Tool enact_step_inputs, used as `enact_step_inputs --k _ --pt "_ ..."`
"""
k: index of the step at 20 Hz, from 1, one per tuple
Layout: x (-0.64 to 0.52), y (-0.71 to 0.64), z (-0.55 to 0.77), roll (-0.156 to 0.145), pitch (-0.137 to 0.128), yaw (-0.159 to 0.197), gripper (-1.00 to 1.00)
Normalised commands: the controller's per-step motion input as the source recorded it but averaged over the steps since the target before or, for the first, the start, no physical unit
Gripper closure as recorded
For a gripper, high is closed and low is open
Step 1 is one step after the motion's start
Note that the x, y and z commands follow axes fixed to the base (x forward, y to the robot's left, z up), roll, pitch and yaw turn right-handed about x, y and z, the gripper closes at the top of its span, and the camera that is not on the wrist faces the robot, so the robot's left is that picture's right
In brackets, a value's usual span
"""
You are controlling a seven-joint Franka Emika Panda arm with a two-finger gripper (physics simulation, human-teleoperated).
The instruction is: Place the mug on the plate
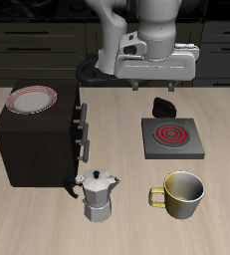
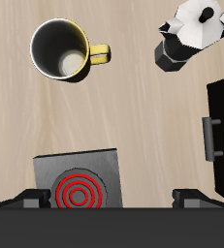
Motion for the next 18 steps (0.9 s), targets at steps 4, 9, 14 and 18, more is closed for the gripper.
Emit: enact_step_inputs --k 4,9,14,18 --pt "0.20 0.12 0.03 -0.024 0.003 -0.007 -1.00" --pt "0.15 0.25 0.03 -0.017 -0.014 0.026 -1.00" --pt "0.13 0.13 0.07 -0.026 -0.028 0.022 -1.00" --pt "0.18 0.20 0.07 -0.027 -0.013 0.005 -1.00"
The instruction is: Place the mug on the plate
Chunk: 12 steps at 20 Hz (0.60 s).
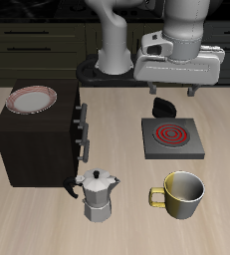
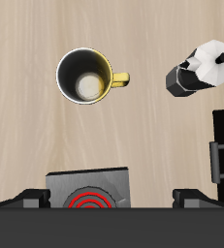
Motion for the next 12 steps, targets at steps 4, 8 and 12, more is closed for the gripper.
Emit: enact_step_inputs --k 4,8,12 --pt "0.18 0.22 0.02 -0.013 -0.020 0.005 -1.00" --pt "0.17 0.12 -0.04 -0.012 0.006 0.005 -1.00" --pt "0.20 0.17 -0.10 -0.007 -0.001 0.017 -1.00"
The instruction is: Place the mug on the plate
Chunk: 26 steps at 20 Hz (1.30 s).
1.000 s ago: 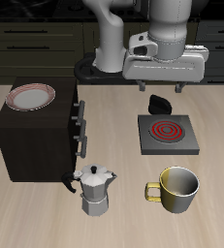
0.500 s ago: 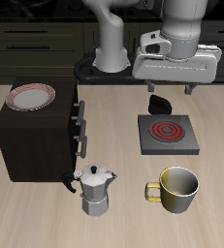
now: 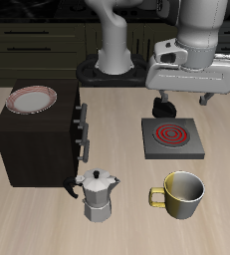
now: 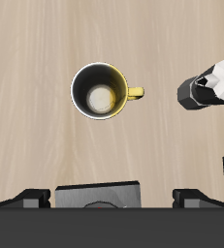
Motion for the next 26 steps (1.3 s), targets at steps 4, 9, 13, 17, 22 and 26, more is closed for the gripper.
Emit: enact_step_inputs --k 4,9,13,17,22,26 --pt "0.13 0.18 -0.07 -0.002 -0.015 0.007 -1.00" --pt "0.10 0.10 -0.02 -0.010 0.006 0.016 -1.00" --pt "0.13 0.21 0.09 0.034 0.008 0.005 -1.00" --pt "0.11 0.16 0.07 0.026 -0.007 0.015 -1.00" --pt "0.13 0.26 -0.06 0.056 -0.001 0.020 -1.00" --pt "0.21 0.05 -0.06 0.017 0.020 -0.005 -1.00"
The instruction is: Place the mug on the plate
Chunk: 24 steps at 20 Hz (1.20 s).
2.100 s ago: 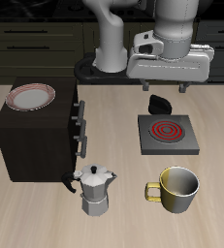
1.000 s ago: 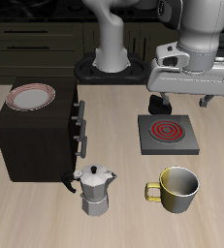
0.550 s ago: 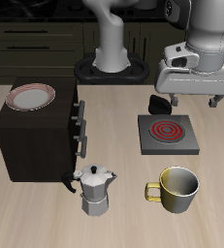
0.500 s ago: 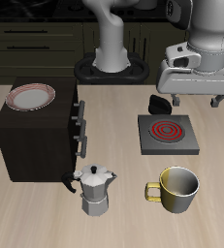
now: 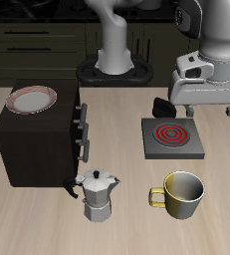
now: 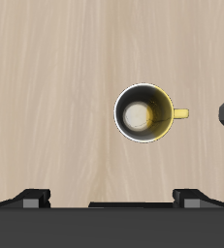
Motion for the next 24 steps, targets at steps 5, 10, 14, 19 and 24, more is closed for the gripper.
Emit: enact_step_inputs --k 5,10,14,19,24 --pt "0.21 0.02 -0.05 0.028 0.007 0.015 -1.00" --pt "0.11 0.02 -0.06 0.013 0.000 0.007 -1.00" --pt "0.13 -0.01 -0.11 0.016 0.011 0.002 -1.00" --pt "0.16 -0.08 -0.10 -0.011 0.004 0.022 -1.00" --pt "0.09 -0.05 -0.06 0.017 0.009 -0.016 -1.00"
